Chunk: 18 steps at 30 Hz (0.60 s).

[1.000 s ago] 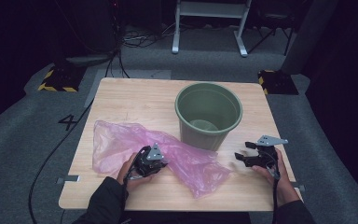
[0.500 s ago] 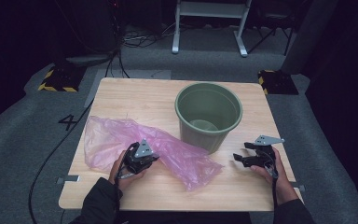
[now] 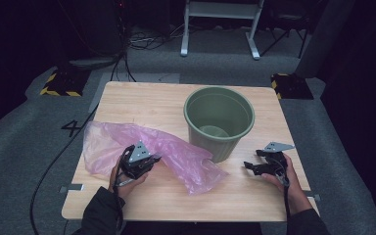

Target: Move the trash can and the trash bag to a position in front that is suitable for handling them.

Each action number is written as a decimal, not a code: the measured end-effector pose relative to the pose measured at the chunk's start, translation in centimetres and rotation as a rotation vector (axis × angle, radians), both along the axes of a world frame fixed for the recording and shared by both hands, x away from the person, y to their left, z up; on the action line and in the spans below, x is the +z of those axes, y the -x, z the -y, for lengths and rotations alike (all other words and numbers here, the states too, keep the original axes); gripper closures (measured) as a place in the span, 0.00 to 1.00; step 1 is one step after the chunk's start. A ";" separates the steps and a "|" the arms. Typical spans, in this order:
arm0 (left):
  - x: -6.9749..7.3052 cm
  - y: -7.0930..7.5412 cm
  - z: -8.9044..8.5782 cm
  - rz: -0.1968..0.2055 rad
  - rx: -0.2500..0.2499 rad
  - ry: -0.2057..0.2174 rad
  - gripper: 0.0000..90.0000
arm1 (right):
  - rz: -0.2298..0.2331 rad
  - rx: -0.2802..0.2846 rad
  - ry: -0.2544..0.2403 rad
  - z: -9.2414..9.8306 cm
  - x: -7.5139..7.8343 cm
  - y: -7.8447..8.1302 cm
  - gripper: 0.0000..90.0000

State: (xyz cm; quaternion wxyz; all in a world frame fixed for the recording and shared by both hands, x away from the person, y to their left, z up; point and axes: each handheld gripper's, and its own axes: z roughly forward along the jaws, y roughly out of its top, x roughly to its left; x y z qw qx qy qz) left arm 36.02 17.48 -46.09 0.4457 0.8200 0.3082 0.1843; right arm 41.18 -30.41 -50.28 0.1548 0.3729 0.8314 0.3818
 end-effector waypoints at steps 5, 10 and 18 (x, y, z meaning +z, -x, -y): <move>0.4 -0.1 -0.5 0.007 0.009 0.029 1.00 | 0.013 -0.012 0.028 -0.3 0.0 0.2 0.22; 0.4 -0.2 -0.5 0.010 0.025 0.029 1.00 | 0.014 -0.019 0.031 -0.3 0.0 0.2 0.21; 1.3 0.2 -0.7 0.039 0.037 0.059 1.00 | 0.013 -0.023 0.032 -0.4 0.0 0.2 0.21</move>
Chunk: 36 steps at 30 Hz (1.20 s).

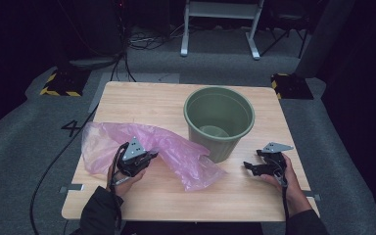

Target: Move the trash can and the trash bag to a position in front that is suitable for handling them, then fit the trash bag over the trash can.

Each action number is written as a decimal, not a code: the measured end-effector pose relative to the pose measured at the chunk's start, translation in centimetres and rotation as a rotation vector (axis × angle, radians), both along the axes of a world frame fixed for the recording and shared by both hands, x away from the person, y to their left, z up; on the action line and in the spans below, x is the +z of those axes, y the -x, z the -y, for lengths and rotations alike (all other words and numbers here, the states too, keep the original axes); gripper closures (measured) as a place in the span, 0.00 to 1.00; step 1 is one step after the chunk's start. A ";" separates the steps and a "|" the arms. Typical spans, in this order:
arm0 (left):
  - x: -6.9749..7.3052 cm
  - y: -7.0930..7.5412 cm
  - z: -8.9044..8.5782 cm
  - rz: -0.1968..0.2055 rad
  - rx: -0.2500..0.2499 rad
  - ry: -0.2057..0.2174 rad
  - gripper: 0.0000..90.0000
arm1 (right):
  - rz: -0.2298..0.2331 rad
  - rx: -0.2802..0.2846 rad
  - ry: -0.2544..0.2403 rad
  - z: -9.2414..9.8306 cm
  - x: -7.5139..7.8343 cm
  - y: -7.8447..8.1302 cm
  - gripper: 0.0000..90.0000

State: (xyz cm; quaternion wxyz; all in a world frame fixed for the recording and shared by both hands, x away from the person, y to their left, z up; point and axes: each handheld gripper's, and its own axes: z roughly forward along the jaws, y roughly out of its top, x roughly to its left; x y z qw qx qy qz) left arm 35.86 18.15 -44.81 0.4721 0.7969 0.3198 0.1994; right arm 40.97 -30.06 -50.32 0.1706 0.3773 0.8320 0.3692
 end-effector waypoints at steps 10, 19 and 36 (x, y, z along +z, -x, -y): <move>1.3 0.6 -0.9 0.038 0.020 0.066 1.00 | 0.000 -0.005 -0.001 0.0 0.0 0.0 0.21; 2.2 0.9 -1.8 0.070 0.060 0.092 1.00 | -0.001 -0.010 -0.001 0.0 0.0 0.0 0.21; 4.6 1.1 -3.0 0.144 0.120 0.160 1.00 | -0.001 -0.012 -0.002 0.1 0.0 0.1 0.21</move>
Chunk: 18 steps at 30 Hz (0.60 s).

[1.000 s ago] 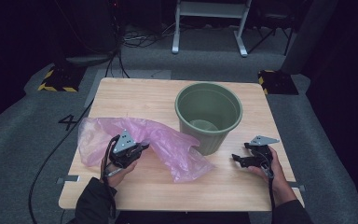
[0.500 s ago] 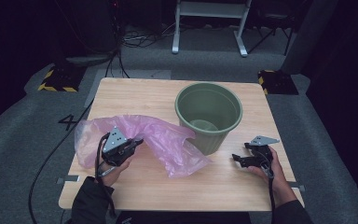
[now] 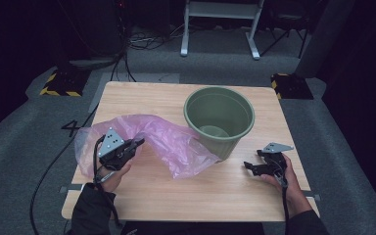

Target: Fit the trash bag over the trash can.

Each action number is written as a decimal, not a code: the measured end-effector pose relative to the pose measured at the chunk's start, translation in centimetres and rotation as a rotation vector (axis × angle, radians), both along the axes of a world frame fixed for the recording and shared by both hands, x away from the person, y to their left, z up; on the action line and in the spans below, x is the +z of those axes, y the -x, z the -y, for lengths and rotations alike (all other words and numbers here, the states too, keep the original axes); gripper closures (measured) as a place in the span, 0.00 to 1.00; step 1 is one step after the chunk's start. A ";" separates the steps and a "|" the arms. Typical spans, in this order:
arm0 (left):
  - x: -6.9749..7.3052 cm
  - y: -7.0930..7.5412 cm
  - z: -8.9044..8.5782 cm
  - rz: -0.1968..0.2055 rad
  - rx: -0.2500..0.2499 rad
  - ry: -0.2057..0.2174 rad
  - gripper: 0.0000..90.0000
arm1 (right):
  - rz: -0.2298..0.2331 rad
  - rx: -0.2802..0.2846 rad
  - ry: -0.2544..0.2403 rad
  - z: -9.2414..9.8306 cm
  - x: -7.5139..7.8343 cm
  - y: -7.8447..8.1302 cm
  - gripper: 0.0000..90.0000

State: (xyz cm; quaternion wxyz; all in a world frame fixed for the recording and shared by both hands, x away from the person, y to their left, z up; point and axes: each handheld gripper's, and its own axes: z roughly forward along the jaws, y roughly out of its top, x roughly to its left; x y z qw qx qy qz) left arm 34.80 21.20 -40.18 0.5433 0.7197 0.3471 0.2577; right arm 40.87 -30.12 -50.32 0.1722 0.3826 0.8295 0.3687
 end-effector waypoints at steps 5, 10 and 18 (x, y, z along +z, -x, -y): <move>1.1 0.0 0.0 0.029 0.005 0.018 1.00 | 0.000 0.000 0.000 0.0 0.0 0.0 0.21; 2.5 -0.3 -0.4 0.049 0.016 0.033 1.00 | -0.001 0.000 -0.001 0.0 0.0 0.0 0.21; 4.7 -0.5 -0.9 0.083 0.030 0.049 1.00 | -0.001 0.000 -0.001 0.0 0.0 0.0 0.21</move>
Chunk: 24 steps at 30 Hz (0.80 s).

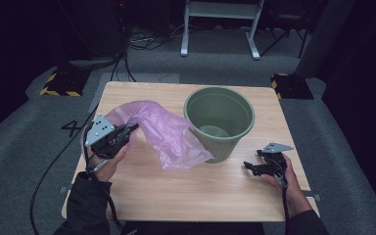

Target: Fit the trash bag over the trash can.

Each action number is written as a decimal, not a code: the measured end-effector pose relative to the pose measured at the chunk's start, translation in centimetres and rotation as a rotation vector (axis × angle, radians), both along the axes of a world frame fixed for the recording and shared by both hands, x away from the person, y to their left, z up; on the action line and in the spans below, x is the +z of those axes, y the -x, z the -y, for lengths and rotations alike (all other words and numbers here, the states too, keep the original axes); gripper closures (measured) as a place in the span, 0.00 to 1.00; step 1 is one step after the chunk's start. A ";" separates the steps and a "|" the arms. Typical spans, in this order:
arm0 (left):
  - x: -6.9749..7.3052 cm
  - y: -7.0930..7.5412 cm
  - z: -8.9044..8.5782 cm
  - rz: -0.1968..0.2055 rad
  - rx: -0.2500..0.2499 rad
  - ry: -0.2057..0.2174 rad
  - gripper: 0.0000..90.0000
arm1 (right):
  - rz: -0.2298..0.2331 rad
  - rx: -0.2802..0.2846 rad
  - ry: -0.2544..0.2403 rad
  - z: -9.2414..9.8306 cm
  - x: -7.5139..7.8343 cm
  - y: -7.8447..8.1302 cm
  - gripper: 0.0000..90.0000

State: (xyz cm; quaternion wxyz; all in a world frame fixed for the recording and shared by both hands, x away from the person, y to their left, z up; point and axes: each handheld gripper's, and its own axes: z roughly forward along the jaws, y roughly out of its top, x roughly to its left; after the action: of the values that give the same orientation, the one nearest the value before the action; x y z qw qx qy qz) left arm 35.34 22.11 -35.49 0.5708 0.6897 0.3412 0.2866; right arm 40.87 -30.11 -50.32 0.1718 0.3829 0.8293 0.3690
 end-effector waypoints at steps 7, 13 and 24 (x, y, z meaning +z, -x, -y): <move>1.6 -0.3 0.1 0.028 0.020 -0.005 1.00 | 0.001 0.000 0.001 0.0 0.0 0.0 0.21; 2.7 -1.2 0.5 0.038 0.038 -0.003 1.00 | 0.000 0.000 0.001 0.0 0.0 0.0 0.21; 5.7 -2.4 1.6 0.075 0.065 -0.014 1.00 | 0.000 0.000 0.001 0.0 0.0 0.0 0.21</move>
State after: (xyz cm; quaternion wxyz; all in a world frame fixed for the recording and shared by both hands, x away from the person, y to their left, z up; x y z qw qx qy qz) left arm 37.72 20.52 -29.76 0.5688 0.6709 0.3398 0.3329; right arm 40.90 -30.10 -50.32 0.1721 0.3825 0.8296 0.3685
